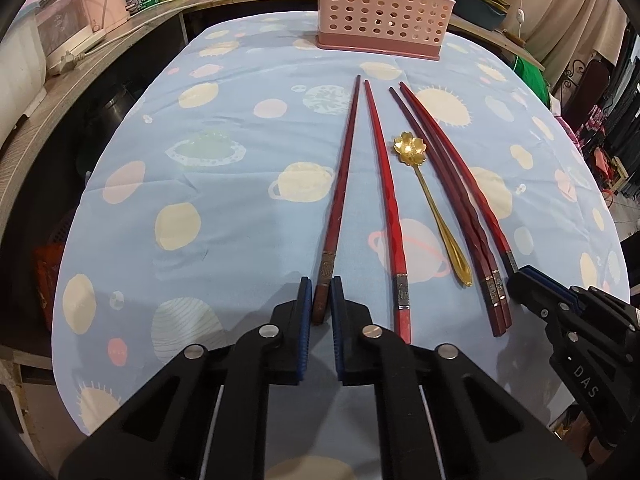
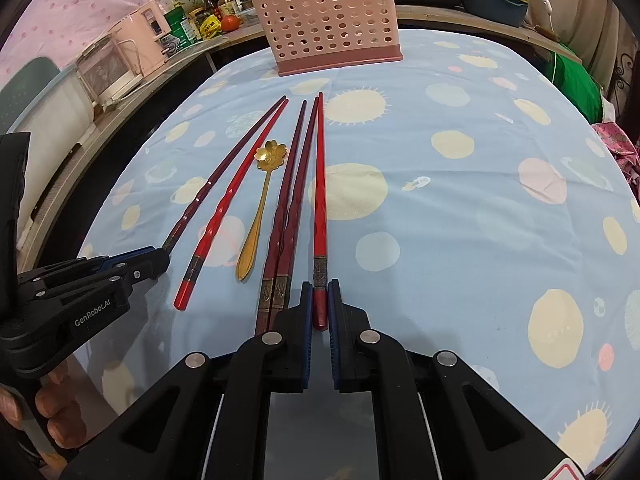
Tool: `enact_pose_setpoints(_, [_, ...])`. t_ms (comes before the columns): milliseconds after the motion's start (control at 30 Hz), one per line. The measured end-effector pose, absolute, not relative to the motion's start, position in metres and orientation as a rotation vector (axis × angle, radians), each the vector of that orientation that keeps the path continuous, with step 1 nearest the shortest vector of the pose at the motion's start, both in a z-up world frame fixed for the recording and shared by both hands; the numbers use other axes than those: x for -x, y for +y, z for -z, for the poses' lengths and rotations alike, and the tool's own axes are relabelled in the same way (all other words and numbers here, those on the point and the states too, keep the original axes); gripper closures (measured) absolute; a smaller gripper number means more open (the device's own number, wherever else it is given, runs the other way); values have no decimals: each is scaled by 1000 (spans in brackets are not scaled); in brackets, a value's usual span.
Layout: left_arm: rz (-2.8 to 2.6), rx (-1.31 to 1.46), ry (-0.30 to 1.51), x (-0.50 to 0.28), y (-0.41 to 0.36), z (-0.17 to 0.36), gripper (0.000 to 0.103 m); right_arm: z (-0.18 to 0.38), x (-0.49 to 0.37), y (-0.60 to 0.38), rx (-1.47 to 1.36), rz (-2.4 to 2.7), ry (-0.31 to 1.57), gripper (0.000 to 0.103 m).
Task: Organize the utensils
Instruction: 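Grasp a dark red chopstick with the left tool while the right tool grasps a red chopstick, then lift both held chopsticks up over the pink holder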
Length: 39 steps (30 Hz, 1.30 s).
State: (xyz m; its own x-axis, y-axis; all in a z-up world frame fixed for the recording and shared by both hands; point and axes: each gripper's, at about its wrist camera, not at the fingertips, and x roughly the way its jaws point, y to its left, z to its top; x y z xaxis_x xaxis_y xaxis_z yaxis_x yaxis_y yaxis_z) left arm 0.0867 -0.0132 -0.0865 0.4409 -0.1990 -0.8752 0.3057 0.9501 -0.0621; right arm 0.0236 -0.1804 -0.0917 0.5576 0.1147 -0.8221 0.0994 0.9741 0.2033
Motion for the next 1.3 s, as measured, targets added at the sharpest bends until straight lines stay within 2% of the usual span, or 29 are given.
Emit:
enact_pose_setpoints(267, [320, -84, 1067, -85, -10, 77, 96, 84, -19, -186, -250, 5, 959, 96])
enact_pose_setpoints(500, [339, -46, 1031, -84, -7, 50, 96, 53, -13, -201, -290, 20, 884, 96])
enact_pose_setpoints(900, [346, 43, 877, -101, 4, -32, 96, -28, -19, -238, -325, 46, 686, 96])
enact_pose_setpoints(1300, [332, 103, 743, -156, 7, -100, 96, -85, -58, -267, -347, 52, 551, 96])
